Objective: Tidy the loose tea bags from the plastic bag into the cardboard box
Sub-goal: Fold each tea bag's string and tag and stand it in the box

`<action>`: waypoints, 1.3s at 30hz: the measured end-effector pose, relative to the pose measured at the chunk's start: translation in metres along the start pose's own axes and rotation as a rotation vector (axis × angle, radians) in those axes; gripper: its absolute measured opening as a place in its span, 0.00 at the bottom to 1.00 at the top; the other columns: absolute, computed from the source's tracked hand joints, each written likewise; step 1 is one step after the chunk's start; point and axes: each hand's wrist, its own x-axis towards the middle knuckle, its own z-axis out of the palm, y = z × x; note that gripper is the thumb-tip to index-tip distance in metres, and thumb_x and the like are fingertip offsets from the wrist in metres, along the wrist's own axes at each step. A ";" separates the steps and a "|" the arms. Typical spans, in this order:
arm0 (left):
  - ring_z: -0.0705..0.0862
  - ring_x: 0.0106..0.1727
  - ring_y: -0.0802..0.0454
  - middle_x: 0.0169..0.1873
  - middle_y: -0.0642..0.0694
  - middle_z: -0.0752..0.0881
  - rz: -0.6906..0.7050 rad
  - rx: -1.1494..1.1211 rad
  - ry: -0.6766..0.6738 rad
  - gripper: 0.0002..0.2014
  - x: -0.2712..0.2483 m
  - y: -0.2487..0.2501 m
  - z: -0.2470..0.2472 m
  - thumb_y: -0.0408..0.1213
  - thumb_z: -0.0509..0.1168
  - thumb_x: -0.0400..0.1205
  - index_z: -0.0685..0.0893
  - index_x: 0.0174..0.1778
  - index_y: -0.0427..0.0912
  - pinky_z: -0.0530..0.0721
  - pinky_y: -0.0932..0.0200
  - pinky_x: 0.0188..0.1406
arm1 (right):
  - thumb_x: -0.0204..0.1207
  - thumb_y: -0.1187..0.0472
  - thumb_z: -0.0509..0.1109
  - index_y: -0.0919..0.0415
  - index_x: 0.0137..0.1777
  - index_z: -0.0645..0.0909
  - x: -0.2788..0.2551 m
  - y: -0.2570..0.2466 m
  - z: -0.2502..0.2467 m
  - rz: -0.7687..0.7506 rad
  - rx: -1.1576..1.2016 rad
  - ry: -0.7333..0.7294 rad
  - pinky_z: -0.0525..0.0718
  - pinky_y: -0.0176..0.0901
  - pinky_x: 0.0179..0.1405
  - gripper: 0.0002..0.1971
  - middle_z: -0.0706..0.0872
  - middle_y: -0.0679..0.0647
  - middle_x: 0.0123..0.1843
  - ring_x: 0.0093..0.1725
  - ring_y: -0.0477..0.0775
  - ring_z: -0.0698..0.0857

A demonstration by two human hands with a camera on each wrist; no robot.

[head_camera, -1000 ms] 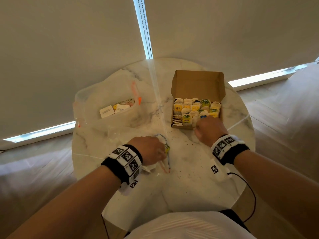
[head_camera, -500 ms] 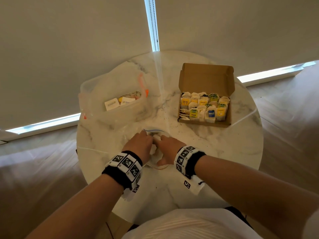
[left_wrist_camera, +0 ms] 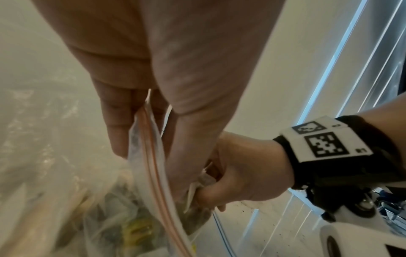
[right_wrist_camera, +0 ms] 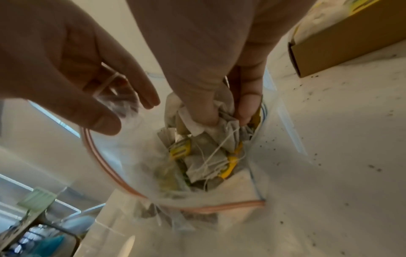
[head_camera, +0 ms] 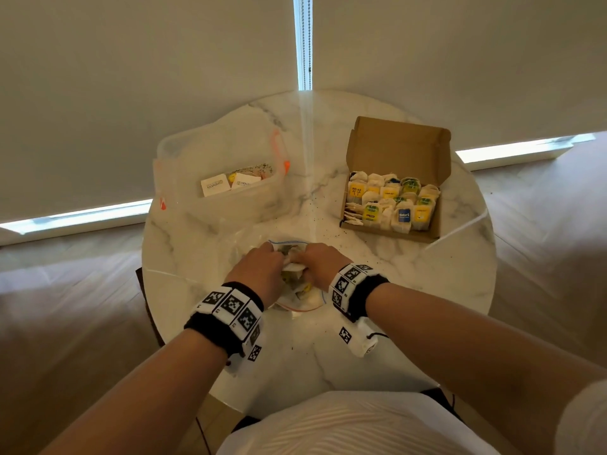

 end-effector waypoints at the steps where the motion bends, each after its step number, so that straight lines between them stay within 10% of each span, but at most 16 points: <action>1: 0.77 0.66 0.42 0.67 0.42 0.76 -0.006 -0.002 0.007 0.20 0.000 0.000 0.001 0.36 0.66 0.81 0.79 0.70 0.43 0.78 0.51 0.63 | 0.80 0.60 0.67 0.48 0.73 0.78 -0.003 0.003 -0.001 0.014 0.018 0.021 0.77 0.46 0.56 0.22 0.81 0.61 0.63 0.63 0.65 0.81; 6: 0.78 0.65 0.42 0.65 0.42 0.77 -0.007 -0.047 0.057 0.20 -0.005 -0.002 0.002 0.37 0.68 0.80 0.79 0.69 0.43 0.79 0.52 0.61 | 0.79 0.63 0.68 0.54 0.69 0.83 -0.023 0.012 -0.014 0.008 0.145 0.167 0.79 0.47 0.56 0.19 0.87 0.63 0.56 0.58 0.66 0.84; 16: 0.80 0.62 0.50 0.64 0.49 0.81 0.045 -0.369 0.160 0.23 -0.018 0.000 -0.011 0.41 0.77 0.75 0.83 0.67 0.47 0.75 0.62 0.59 | 0.79 0.63 0.70 0.54 0.51 0.88 -0.091 0.010 -0.074 -0.067 0.395 0.365 0.76 0.37 0.39 0.07 0.85 0.40 0.38 0.36 0.36 0.81; 25: 0.76 0.68 0.59 0.68 0.56 0.78 0.299 -0.750 0.169 0.42 -0.034 0.026 -0.042 0.45 0.85 0.65 0.71 0.73 0.56 0.77 0.57 0.69 | 0.80 0.66 0.71 0.50 0.46 0.85 -0.148 -0.030 -0.131 -0.238 0.546 0.434 0.86 0.48 0.32 0.08 0.86 0.49 0.38 0.33 0.50 0.85; 29: 0.83 0.59 0.64 0.57 0.60 0.86 0.407 -0.804 0.059 0.24 -0.038 0.046 -0.045 0.37 0.81 0.72 0.81 0.59 0.60 0.81 0.57 0.65 | 0.80 0.65 0.71 0.59 0.58 0.86 -0.163 -0.043 -0.150 -0.278 0.644 0.457 0.88 0.66 0.43 0.08 0.90 0.59 0.47 0.45 0.65 0.89; 33: 0.89 0.42 0.47 0.37 0.45 0.89 0.398 -1.148 -0.053 0.05 -0.044 0.051 -0.046 0.27 0.66 0.85 0.85 0.48 0.41 0.89 0.41 0.53 | 0.80 0.65 0.71 0.60 0.61 0.85 -0.167 -0.048 -0.160 -0.294 0.621 0.501 0.86 0.69 0.42 0.11 0.90 0.62 0.48 0.45 0.69 0.89; 39: 0.88 0.56 0.39 0.53 0.39 0.89 0.309 -1.482 -0.135 0.10 -0.047 0.047 -0.046 0.23 0.61 0.85 0.85 0.56 0.36 0.86 0.35 0.60 | 0.80 0.64 0.72 0.59 0.61 0.86 -0.168 -0.053 -0.161 -0.262 0.614 0.492 0.87 0.66 0.47 0.11 0.91 0.56 0.50 0.48 0.61 0.90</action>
